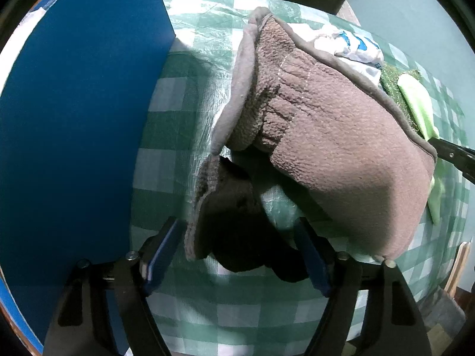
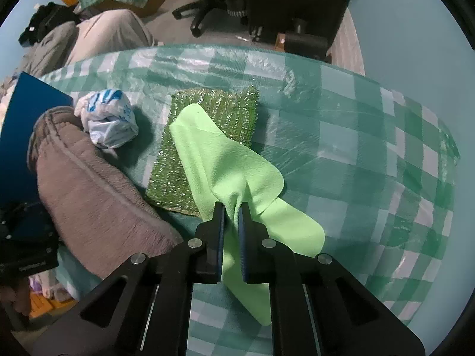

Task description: Organize soft objects

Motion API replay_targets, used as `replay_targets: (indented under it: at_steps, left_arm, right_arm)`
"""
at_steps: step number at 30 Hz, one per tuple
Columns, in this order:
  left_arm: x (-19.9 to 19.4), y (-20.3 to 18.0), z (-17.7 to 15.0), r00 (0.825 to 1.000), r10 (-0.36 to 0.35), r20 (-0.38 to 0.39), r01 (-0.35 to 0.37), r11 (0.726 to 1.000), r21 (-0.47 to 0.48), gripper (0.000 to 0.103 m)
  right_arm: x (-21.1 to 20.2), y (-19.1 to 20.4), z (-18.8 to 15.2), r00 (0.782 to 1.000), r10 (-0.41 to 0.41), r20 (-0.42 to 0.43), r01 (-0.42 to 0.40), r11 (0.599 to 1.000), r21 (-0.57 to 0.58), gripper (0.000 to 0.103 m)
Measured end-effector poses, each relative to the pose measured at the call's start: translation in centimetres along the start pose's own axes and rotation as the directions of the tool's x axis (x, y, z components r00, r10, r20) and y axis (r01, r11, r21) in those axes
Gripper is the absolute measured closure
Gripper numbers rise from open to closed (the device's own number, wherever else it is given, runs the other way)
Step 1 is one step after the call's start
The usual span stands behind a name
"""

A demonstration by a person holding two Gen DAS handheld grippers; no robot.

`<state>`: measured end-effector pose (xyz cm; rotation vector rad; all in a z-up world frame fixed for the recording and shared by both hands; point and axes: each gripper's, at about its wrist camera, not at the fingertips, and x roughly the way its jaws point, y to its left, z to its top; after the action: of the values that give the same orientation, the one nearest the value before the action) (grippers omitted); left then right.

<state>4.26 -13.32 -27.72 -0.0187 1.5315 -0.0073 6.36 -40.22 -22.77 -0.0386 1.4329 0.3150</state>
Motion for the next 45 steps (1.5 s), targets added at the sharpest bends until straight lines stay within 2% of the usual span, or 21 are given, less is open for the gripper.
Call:
replay_targets:
  at_steps: [2,4,8,15,30,45]
  left_arm:
    - [-0.1,0.0,0.0,1.0,0.013,0.009,-0.013,1.0,0.011,0.044]
    - [-0.2,0.4,0.1,1.0,0.003,0.02,-0.004,1.0,0.025,0.05]
    - [-0.6,0.6,0.3,1.0,-0.012,0.023,0.011,1.0,0.029,0.056]
    - [-3.0,1.9,-0.8,0.998,-0.035,0.057,0.032,0.998,0.051,0.058]
    - [-11.9,2.7,-1.7,0.982,-0.066,0.176,0.05,0.994,0.095,0.058]
    - [-15.1,3.8,-2.8,0.968,-0.098,0.229,0.076,0.992,0.103,0.058]
  right_arm:
    - [-0.5,-0.2,-0.4,1.0,0.002,0.01,-0.002,1.0,0.014,0.096]
    - [-1.0,-0.4,-0.8,1.0,0.008,0.02,-0.009,0.999,0.031,0.096]
    - [-2.1,-0.7,-1.8,0.999,0.018,0.042,-0.02,0.998,0.054,0.096]
    - [-4.1,-0.5,-2.9,0.995,0.035,0.092,-0.042,0.997,0.071,0.096]
    - [-8.7,2.3,-3.1,0.984,0.05,0.171,-0.055,0.998,0.023,0.097]
    - [-12.6,5.5,-2.6,0.971,0.068,0.231,-0.07,0.998,0.003,0.097]
